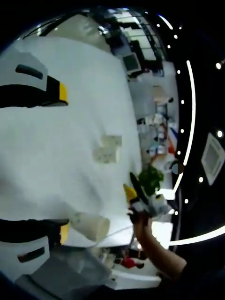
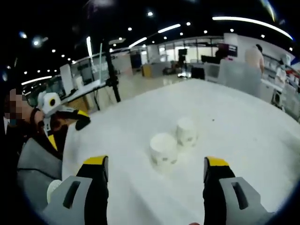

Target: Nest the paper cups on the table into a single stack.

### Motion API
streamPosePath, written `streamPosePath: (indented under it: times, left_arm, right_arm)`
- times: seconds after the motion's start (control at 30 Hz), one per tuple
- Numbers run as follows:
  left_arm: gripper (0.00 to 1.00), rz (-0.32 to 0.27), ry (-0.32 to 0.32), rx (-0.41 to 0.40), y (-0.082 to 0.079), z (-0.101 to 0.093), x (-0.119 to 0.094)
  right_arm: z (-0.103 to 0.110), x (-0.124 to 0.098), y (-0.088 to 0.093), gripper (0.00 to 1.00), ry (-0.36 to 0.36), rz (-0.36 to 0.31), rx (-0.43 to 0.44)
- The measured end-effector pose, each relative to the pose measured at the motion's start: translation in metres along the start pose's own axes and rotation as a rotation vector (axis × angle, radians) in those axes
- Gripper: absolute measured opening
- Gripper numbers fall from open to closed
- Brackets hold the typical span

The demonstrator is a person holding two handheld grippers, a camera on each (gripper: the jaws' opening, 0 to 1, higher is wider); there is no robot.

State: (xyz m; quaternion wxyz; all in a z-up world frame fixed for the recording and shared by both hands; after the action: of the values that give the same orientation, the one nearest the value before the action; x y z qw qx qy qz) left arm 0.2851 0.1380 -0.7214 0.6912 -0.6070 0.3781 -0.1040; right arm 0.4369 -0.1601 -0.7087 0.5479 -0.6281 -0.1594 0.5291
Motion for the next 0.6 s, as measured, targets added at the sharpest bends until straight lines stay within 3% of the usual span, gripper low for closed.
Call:
streamPosePath:
  times: [0.17, 0.27, 0.6]
  left_arm:
    - [0.98, 0.005, -0.003, -0.003, 0.001, 0.003, 0.001]
    - [0.98, 0.008, -0.005, -0.003, 0.002, 0.003, 0.002]
    - [0.98, 0.025, 0.003, -0.011, 0.006, -0.005, 0.001]
  right_arm:
    - [-0.006, 0.010, -0.002, 0.77, -0.003, 0.004, 0.002]
    - [-0.007, 0.015, -0.004, 0.73, -0.002, 0.012, -0.045]
    - [-0.009, 0.042, -0.003, 0.65, -0.042, 0.023, -0.041]
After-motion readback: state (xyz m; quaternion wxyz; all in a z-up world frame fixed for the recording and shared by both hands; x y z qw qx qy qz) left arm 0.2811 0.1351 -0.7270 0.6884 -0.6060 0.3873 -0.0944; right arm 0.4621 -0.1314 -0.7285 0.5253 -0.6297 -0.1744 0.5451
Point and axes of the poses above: the point that each gripper's makers call its tool centre point, and the gripper's own axes: x roughly forward along the fingers, z roughly to its left, y roughly out of its underside, the point moved 8 cm from there along -x, roughly backward along the fingers, and after that the axes turned 5 degrees about -y, right-handed, at the moved point
